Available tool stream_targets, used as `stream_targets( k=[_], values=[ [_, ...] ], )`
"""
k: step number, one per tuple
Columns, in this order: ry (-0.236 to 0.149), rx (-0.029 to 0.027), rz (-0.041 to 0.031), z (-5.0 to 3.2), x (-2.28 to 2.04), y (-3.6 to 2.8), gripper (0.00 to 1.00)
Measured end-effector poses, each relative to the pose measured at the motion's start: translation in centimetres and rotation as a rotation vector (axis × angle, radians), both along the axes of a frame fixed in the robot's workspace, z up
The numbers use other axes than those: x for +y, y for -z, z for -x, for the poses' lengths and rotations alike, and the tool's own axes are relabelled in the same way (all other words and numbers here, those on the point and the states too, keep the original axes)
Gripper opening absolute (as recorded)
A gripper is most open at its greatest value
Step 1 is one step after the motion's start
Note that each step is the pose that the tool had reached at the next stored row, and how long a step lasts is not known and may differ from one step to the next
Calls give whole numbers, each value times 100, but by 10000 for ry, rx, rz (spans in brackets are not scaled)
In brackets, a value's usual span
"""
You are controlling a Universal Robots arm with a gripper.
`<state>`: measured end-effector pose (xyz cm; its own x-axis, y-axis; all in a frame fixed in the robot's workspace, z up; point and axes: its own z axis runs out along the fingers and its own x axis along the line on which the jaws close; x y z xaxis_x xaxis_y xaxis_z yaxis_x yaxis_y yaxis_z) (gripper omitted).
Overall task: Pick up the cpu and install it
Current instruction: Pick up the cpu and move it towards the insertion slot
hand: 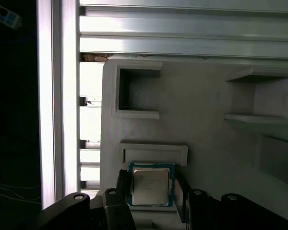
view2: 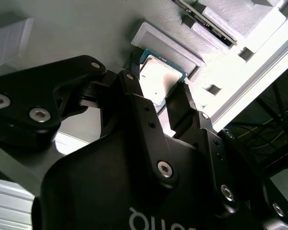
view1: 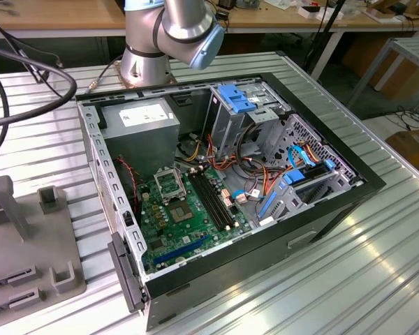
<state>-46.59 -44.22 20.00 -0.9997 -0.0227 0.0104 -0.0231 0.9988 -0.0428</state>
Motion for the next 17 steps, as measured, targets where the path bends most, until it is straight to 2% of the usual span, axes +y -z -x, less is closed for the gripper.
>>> stream_targets(
  k=[7, 17],
  values=[
    [2, -1, -1, 0, 0, -52, 47],
    [7, 0, 0, 0, 0, -56, 47]
  ],
)
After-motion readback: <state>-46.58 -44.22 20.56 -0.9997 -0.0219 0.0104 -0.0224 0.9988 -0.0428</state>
